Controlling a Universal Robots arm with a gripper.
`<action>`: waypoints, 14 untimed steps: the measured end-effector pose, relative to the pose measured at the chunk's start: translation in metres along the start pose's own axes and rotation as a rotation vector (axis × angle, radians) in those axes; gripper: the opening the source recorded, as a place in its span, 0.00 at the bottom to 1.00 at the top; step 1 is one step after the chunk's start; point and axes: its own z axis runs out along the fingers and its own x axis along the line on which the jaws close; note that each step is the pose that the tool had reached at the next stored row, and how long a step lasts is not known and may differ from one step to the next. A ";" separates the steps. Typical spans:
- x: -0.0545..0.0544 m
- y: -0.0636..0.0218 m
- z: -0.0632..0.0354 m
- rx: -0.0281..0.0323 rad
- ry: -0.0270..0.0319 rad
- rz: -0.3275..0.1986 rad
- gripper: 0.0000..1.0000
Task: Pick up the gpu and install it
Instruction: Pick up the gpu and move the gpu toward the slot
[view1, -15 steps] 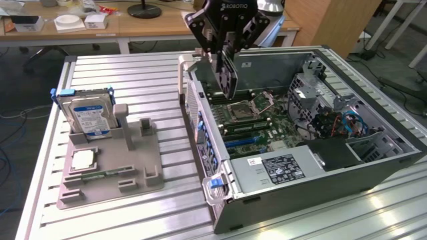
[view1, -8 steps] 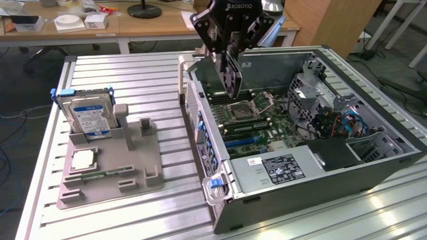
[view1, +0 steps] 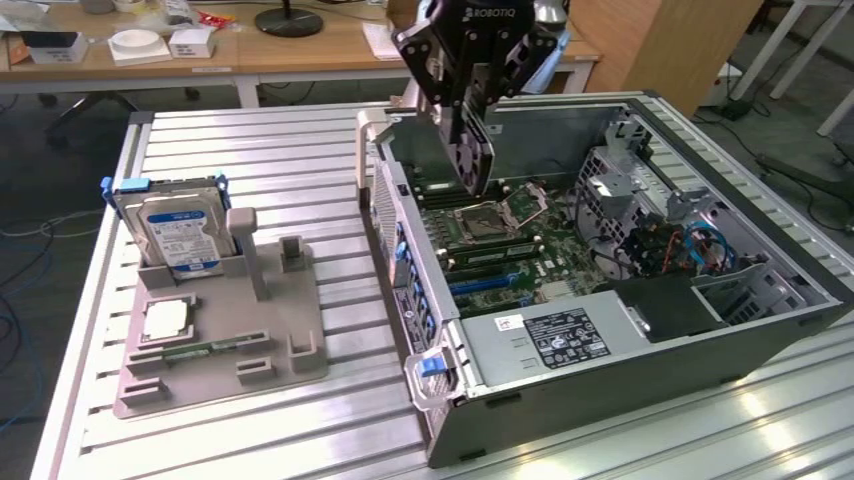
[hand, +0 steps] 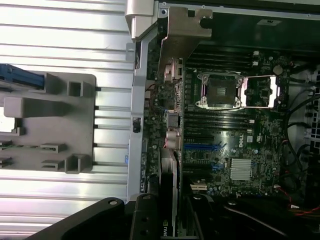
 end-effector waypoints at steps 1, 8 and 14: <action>-0.001 0.0000 0.0000 0.0000 0.0000 0.000 0.27; -0.008 -0.0003 0.0002 -0.0001 0.0000 -0.001 0.27; -0.015 -0.0004 0.0003 -0.0001 0.0000 -0.002 0.27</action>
